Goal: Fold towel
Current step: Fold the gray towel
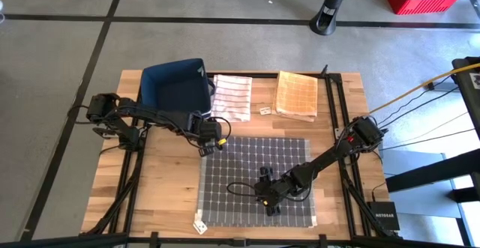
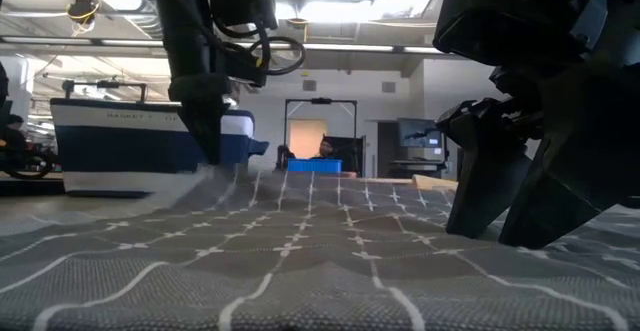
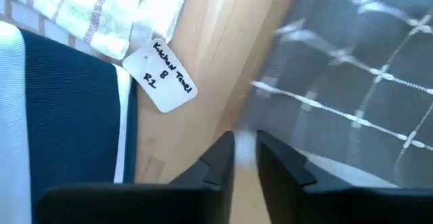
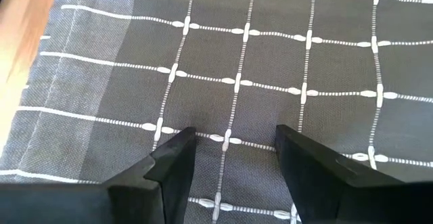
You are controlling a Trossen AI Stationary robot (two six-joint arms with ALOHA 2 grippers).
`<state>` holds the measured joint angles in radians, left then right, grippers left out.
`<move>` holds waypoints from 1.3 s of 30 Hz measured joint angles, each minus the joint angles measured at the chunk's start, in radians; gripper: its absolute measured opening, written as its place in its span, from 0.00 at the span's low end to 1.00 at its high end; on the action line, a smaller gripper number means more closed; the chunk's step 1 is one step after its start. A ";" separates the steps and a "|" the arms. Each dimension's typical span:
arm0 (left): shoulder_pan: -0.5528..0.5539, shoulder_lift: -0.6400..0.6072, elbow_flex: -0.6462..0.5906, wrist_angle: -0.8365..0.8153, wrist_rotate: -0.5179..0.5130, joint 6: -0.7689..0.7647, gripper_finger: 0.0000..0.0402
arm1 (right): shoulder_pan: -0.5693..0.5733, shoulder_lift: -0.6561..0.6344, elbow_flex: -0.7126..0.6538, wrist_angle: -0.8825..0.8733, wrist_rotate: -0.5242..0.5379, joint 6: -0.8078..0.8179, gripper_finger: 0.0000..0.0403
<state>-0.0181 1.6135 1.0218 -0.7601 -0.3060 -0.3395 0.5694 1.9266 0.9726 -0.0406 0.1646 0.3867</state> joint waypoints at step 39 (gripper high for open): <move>-0.479 0.323 0.140 0.334 0.086 -0.454 0.35 | 0.197 -0.267 -0.031 -0.747 0.026 0.303 0.51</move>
<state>-0.4967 1.9360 1.1621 -0.4258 -0.2203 -0.7938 0.7665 1.6599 0.9416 -0.7873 0.1905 0.6895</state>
